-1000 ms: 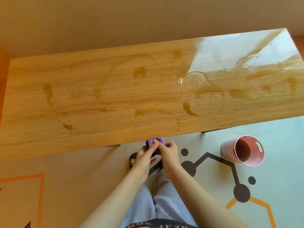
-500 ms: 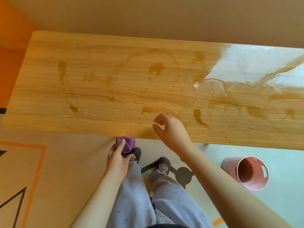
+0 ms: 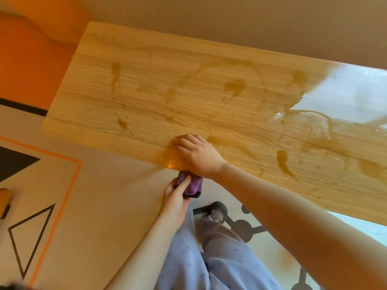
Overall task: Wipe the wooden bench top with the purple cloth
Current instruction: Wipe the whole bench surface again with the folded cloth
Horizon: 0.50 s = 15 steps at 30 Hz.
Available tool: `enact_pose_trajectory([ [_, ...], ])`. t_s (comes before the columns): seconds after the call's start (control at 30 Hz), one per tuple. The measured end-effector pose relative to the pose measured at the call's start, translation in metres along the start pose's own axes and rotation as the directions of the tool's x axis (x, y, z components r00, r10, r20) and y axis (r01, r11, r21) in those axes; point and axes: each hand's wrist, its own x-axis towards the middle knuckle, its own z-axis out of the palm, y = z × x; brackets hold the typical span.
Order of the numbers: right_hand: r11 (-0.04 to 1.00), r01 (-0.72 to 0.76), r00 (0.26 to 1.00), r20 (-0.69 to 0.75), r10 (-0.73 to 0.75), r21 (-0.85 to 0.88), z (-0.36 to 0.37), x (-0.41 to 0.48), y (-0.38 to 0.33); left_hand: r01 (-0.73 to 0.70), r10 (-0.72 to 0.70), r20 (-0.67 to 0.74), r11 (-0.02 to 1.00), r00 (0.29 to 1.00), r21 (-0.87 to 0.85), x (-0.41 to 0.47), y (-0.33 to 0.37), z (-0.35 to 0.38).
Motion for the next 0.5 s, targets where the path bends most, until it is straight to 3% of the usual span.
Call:
enact_pose_trajectory([
  [0.17, 1.0, 0.013, 1.0, -0.002, -0.013, -0.008, 0.005, -0.003, -0.001, -0.179, 0.181, -0.163, 0.983, 0.97, 0.031, 0.026, 0.064, -0.052],
  [0.27, 0.999, 0.02, 1.0, -0.001, -0.02, -0.032, 0.006, -0.003, -0.001, -0.208, 0.197, -0.286, 0.978, 0.938, -0.009, 0.037, 0.081, -0.065],
  [0.33, 0.999, 0.024, 1.0, -0.006, -0.024, -0.049, 0.006, -0.003, 0.001, -0.2, 0.186, -0.262, 0.979, 0.947, -0.029, 0.034, 0.073, -0.056],
  [0.5, 0.997, 0.028, 0.999, -0.021, -0.03, -0.073, 0.006, -0.003, 0.001, -0.066, 0.067, -0.051, 0.998, 0.996, 0.013, 0.006, 0.027, -0.015],
])
